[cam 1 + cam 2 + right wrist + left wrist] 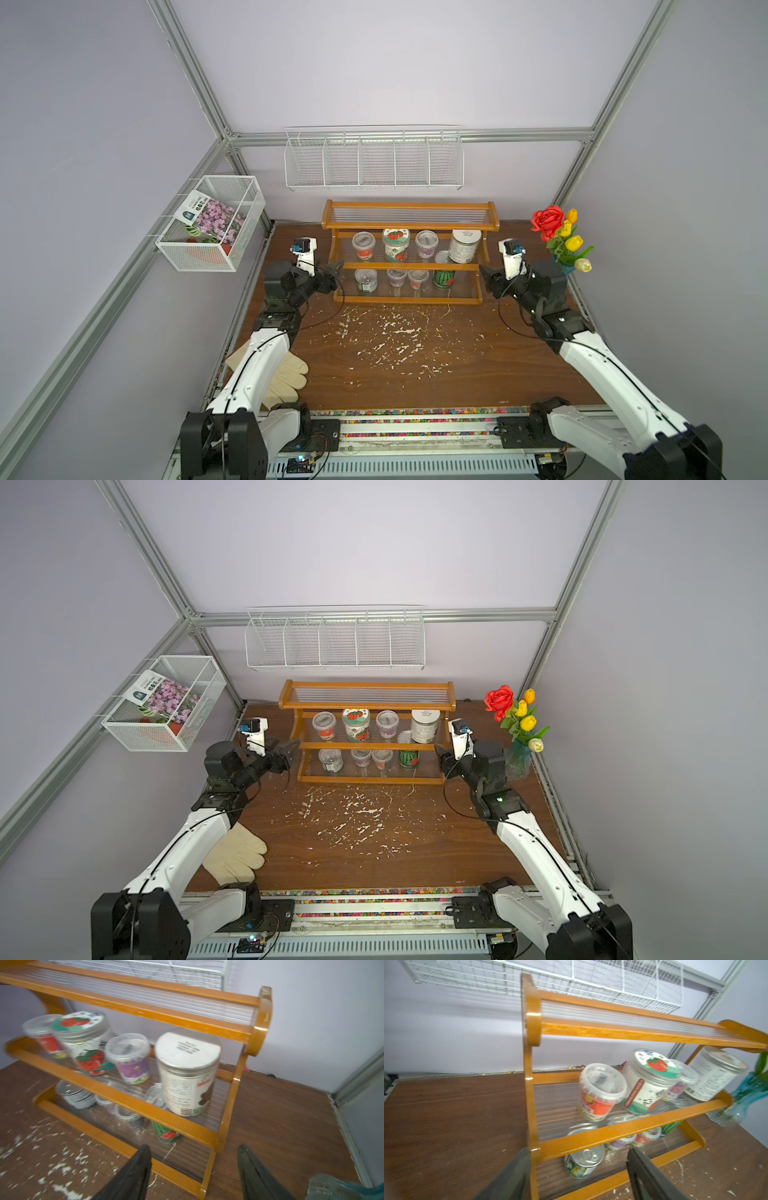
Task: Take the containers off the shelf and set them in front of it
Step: 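Adjust the shelf at the center of the board, then pick up a container from the shelf.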
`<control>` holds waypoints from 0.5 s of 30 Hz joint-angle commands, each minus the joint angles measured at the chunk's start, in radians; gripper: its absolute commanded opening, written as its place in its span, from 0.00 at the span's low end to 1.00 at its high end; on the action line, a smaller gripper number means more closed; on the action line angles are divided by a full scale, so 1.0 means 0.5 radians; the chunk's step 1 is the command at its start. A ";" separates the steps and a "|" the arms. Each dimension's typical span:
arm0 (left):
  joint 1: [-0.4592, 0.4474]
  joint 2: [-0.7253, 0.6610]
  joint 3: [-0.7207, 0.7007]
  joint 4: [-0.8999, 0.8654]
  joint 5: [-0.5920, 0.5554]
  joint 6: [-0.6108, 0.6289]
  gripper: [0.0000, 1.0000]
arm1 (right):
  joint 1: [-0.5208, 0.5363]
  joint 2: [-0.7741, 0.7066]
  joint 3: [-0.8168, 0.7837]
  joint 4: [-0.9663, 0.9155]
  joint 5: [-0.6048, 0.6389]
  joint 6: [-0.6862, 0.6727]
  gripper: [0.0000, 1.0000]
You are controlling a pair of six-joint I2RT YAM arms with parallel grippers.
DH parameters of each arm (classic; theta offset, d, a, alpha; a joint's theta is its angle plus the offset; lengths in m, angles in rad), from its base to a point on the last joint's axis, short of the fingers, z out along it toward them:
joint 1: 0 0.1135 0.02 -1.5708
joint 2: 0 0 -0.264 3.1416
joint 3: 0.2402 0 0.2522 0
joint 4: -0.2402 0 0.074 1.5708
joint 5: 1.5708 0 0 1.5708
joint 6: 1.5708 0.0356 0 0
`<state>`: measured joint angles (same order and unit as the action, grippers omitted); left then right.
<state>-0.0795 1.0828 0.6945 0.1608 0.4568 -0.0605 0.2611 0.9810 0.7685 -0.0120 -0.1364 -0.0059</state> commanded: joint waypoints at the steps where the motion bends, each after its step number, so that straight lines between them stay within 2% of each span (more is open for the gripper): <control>1: -0.109 -0.083 -0.015 -0.192 -0.038 0.141 0.83 | -0.001 -0.116 -0.034 -0.126 -0.428 0.069 0.83; 2: -0.154 -0.090 -0.015 -0.189 -0.067 0.154 0.85 | 0.002 -0.142 -0.033 -0.126 -0.492 0.096 0.94; 3: -0.192 -0.079 -0.012 -0.172 -0.082 0.160 0.86 | 0.013 -0.169 -0.027 -0.129 -0.533 0.115 0.98; 6: -0.259 0.015 0.012 -0.059 -0.110 0.128 0.88 | 0.083 -0.194 0.037 -0.174 -0.548 0.103 0.98; 9: -0.291 0.158 0.067 0.087 -0.119 0.099 0.98 | 0.182 -0.175 0.108 -0.218 -0.496 0.058 0.98; 15: -0.293 0.439 0.173 0.368 -0.185 0.064 1.00 | 0.305 -0.093 0.141 -0.162 -0.420 0.072 0.98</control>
<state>-0.2237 1.2640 0.7292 0.2363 0.3908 -0.0189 0.3897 0.9154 0.8158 -0.0990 -0.3561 0.0257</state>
